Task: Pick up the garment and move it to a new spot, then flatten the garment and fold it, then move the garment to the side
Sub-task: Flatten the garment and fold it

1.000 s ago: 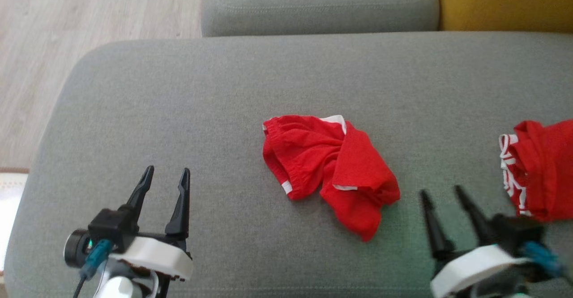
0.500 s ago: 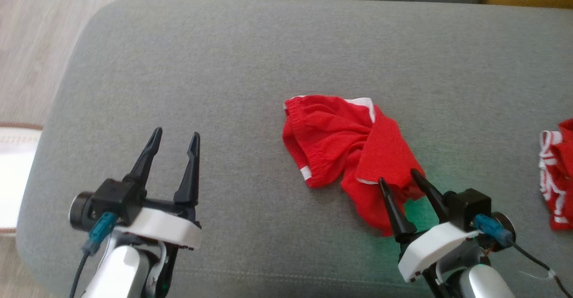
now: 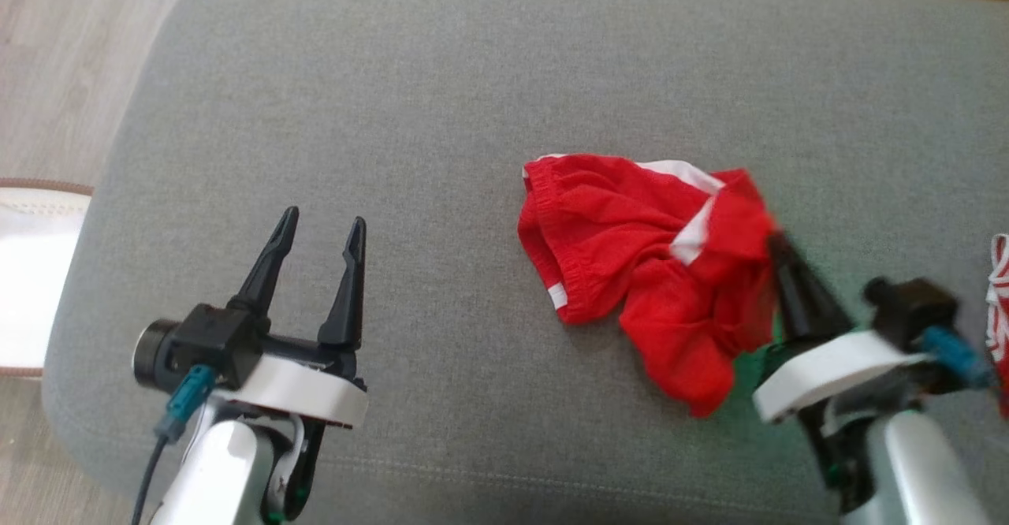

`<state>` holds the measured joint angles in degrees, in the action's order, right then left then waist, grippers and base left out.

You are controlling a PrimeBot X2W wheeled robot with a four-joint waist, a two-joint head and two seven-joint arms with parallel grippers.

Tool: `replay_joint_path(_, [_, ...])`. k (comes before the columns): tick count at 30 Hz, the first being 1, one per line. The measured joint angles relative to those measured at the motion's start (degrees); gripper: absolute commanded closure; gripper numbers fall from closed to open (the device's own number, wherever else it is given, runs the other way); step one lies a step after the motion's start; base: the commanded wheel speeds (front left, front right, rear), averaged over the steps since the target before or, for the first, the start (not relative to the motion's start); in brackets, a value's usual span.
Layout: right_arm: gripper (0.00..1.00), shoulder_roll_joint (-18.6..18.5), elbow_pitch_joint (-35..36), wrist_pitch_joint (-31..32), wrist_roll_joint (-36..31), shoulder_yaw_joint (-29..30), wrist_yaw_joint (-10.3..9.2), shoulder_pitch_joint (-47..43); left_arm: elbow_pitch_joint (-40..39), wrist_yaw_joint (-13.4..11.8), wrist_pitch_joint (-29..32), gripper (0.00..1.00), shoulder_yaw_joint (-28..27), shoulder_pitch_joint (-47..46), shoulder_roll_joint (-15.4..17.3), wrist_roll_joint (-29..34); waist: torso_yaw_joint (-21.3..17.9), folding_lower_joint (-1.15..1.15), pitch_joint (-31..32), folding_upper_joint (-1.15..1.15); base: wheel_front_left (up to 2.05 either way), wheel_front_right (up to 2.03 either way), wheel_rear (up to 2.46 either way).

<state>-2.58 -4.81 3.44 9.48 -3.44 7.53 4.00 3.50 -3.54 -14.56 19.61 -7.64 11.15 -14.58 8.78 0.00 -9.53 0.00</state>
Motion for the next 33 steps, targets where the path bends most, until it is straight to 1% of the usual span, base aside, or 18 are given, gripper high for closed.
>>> replay_joint_path(7, [1.0, 0.0, -4.8, 0.2, -0.4, 9.7, 0.0, 5.0, 0.0, 1.6, 0.0, 0.0, -0.6, -1.4, -0.9, 1.2, -0.1, 0.0, -2.3, 0.0, 0.0, 0.0, 0.0])
replay_joint_path(10, [1.0, 0.0, -7.3, 0.5, -0.5, 12.8, 0.0, 5.8, 0.1, 2.4, 0.0, 0.0, -1.0, -2.1, -1.5, 1.5, 0.3, 0.0, -3.4, 0.0, 0.0, 0.0, 0.0])
replay_joint_path(11, [0.91, 0.0, -8.0, 0.5, -0.5, 13.6, 0.0, 5.8, 0.1, 2.6, 0.0, 0.0, -1.3, -2.3, -1.7, 1.5, 0.4, 0.0, -3.7, 0.0, 0.0, 0.0, 0.0])
replay_joint_path(12, [0.16, 0.0, -8.9, 0.3, -0.4, 14.3, 0.0, 5.8, 0.1, 2.6, -0.1, 0.0, -1.5, -2.4, -1.9, 1.9, 0.4, 0.01, -4.0, 0.0, 0.0, 0.0, 0.0])
replay_joint_path(13, [0.0, 0.0, -9.7, 0.0, -0.4, 15.2, 0.0, 5.8, 0.3, 2.7, -0.1, 0.0, -1.7, -2.4, -2.0, 2.1, 0.4, 0.01, -4.3, 0.0, 0.0, 0.0, 0.0])
replay_joint_path(18, [0.0, 0.0, -11.4, -3.3, 0.1, 18.1, 0.0, 5.8, 0.8, 3.5, -0.1, 0.0, -2.1, -2.4, -2.2, 3.0, 0.0, 0.0, -4.5, 0.0, 0.0, 0.0, 0.0])
replay_joint_path(21, [0.0, 0.0, -9.9, -6.1, 0.1, 19.0, 0.0, 5.6, 0.9, 3.6, -0.1, 0.0, -2.6, -2.4, -2.3, 3.4, -0.5, 0.0, -4.1, 0.0, 0.0, 0.0, 0.0])
replay_joint_path(23, [0.0, 0.0, -7.5, -7.8, -0.1, 18.8, 0.0, 5.2, 0.9, 3.6, -0.1, 0.0, -3.0, -2.4, -2.4, 3.5, -0.8, 0.0, -3.7, 0.0, 0.0, 0.0, 0.0])
replay_joint_path(27, [0.0, 0.0, -1.3, -8.3, -2.3, 16.0, 0.0, 3.0, 1.1, 3.6, -0.1, 0.0, -3.6, -2.2, -2.4, 4.4, -1.7, 0.0, -2.5, 0.0, 0.0, 0.0, 0.0])
replay_joint_path(33, [0.0, 0.0, 6.5, -5.3, -3.3, 10.6, 0.0, -1.8, 1.8, 3.6, -0.1, 0.0, -3.6, -0.9, -2.4, 4.4, -3.0, 0.0, 0.0, 0.0, 0.0, 0.0, 0.0])
